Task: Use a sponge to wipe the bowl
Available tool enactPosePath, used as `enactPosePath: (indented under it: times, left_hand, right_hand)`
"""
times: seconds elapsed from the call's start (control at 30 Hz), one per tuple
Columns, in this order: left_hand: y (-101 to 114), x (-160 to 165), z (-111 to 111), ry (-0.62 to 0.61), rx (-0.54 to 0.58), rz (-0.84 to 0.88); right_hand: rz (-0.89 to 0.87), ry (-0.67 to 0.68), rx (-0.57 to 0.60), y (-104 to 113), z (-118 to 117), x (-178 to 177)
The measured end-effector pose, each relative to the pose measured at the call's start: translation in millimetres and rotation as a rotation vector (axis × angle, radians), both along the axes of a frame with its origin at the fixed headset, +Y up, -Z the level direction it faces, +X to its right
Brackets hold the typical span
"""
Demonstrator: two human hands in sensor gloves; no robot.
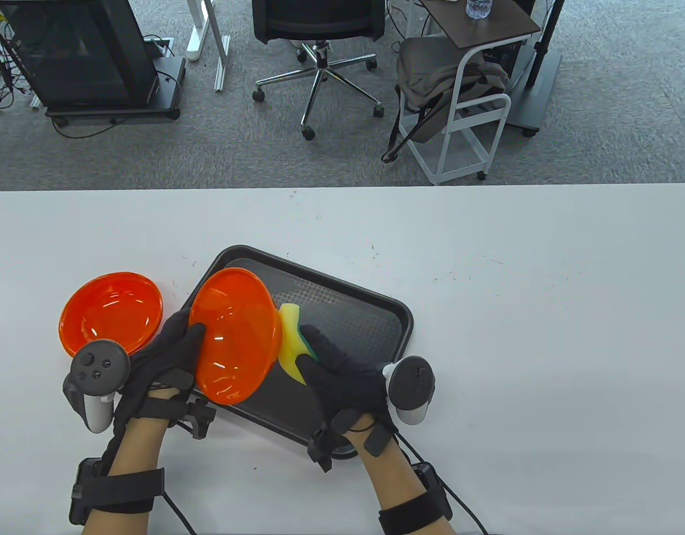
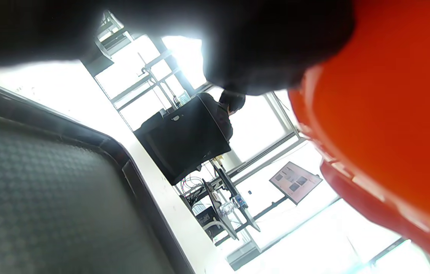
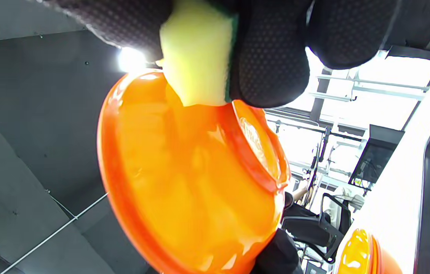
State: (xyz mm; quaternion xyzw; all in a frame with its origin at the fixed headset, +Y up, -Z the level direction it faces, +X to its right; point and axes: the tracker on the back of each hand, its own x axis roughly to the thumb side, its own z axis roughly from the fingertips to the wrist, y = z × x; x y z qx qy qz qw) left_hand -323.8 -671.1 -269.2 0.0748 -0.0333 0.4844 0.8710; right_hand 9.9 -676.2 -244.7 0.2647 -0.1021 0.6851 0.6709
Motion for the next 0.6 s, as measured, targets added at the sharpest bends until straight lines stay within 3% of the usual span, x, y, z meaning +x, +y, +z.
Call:
enactPosePath:
  times: [0.33, 0.47, 0.6]
  left_hand:
    - [-2.2, 17.3, -2.8, -0.239, -0.047, 0.05]
    - [-2.4, 33.2, -0.6, -0.342, -0.039, 0.083]
    - [2.0, 44.9, 4.7, -0.355, 0.011, 0.079]
  right_hand:
    - [-0.027, -0.027, -0.004, -1.6, -1.0, 3.6]
    - [-0.054, 0.008, -0.053, -7.9, -4.2, 3.3]
    - [-0.088, 0.082, -0.129, -16.2, -6.2, -2.4]
